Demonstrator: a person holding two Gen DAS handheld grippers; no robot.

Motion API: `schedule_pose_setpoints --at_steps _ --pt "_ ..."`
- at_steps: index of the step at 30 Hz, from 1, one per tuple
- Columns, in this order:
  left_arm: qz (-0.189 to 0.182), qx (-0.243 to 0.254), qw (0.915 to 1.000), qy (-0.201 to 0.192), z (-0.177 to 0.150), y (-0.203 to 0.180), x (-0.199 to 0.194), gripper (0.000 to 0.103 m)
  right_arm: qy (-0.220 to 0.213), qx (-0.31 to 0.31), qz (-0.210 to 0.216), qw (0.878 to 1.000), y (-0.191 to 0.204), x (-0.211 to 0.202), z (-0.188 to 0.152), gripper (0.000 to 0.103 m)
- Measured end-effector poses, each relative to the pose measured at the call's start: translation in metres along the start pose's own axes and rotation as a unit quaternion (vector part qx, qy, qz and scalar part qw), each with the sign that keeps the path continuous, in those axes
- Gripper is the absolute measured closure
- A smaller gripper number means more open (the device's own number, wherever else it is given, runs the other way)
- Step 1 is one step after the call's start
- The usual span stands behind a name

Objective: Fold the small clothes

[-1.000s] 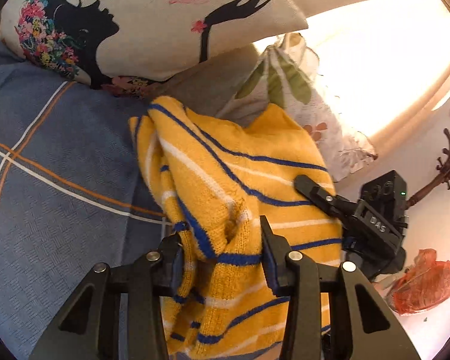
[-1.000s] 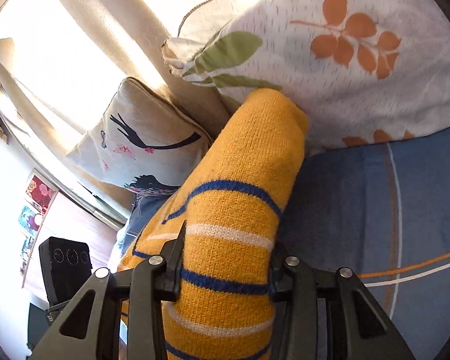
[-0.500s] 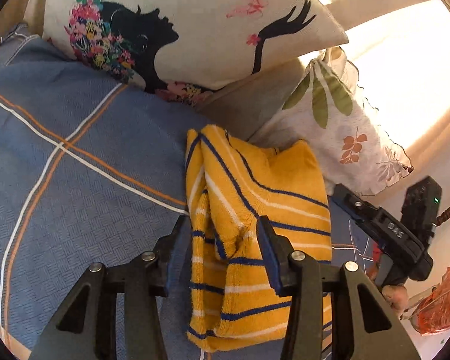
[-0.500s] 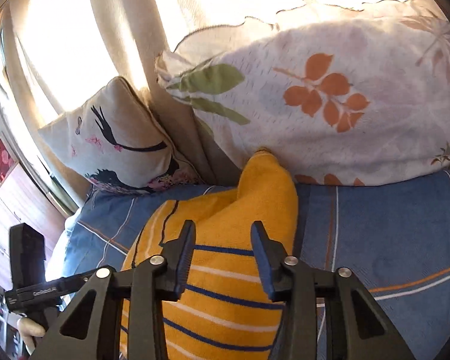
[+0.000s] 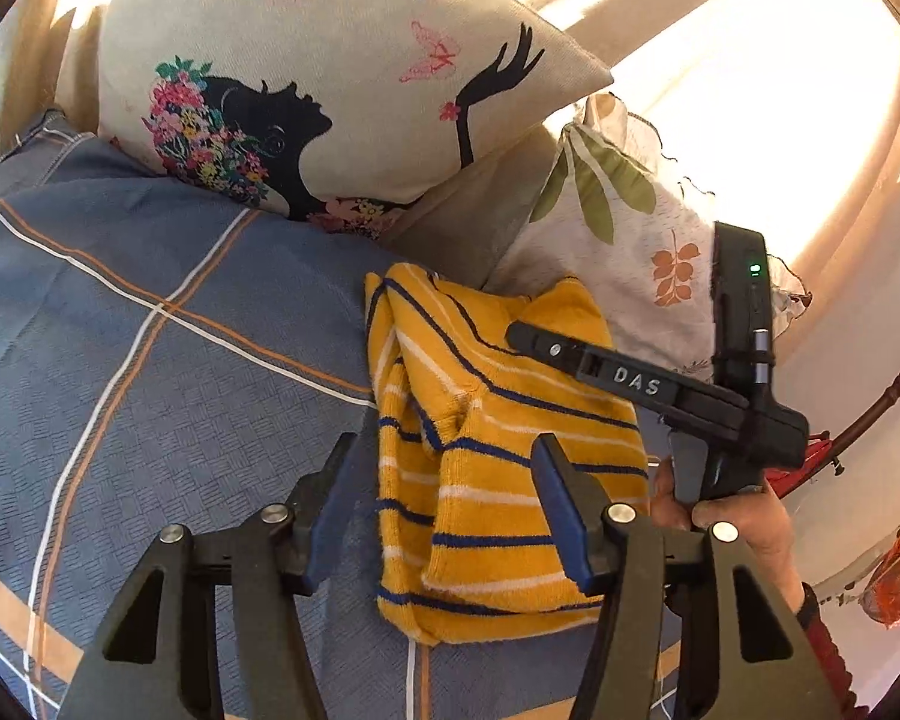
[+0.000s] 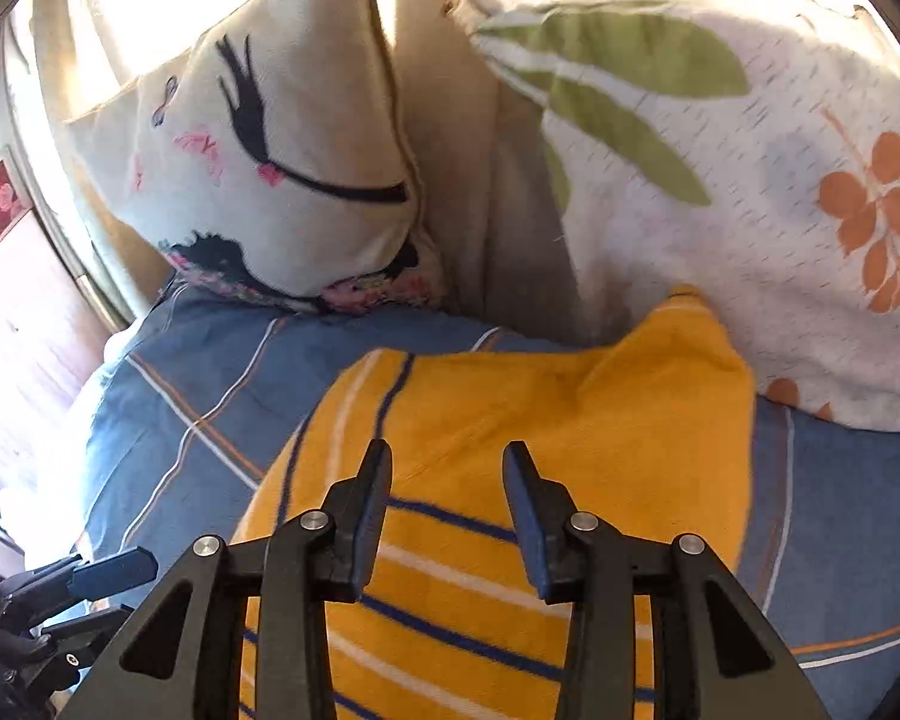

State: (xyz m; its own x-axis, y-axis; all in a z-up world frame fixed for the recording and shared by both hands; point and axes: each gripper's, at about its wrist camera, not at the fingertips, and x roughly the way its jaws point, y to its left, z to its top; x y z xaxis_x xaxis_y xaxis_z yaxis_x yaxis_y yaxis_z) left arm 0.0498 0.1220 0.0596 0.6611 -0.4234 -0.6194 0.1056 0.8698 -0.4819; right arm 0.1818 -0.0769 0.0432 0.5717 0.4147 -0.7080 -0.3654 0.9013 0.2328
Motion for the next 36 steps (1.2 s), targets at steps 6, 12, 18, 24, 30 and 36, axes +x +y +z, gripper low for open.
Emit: schedule_pose_setpoints --at_steps 6,12,18,24,30,36 --pt "0.017 0.023 0.9989 -0.036 -0.02 -0.008 -0.031 0.038 -0.04 0.13 0.005 0.991 -0.055 -0.008 -0.008 0.052" --pt "0.017 0.026 0.9984 -0.047 -0.034 -0.011 -0.047 0.036 -0.074 0.241 -0.027 0.967 -0.111 -0.041 -0.021 0.049" --pt "0.039 0.035 0.9961 -0.071 -0.049 -0.012 -0.065 0.033 -0.058 0.169 0.022 0.984 -0.067 -0.087 -0.061 0.044" --pt "0.085 0.061 0.9881 -0.113 -0.063 -0.02 -0.085 0.032 -0.001 0.114 0.064 0.991 -0.017 -0.091 -0.128 0.044" --pt "0.133 0.093 0.9694 -0.184 -0.08 -0.037 -0.115 0.013 -0.035 0.068 0.009 0.997 0.015 -0.123 -0.17 0.039" --pt "0.155 0.144 0.9461 -0.245 -0.097 -0.067 -0.149 0.0 -0.085 0.104 0.004 0.991 0.028 -0.177 -0.195 0.03"
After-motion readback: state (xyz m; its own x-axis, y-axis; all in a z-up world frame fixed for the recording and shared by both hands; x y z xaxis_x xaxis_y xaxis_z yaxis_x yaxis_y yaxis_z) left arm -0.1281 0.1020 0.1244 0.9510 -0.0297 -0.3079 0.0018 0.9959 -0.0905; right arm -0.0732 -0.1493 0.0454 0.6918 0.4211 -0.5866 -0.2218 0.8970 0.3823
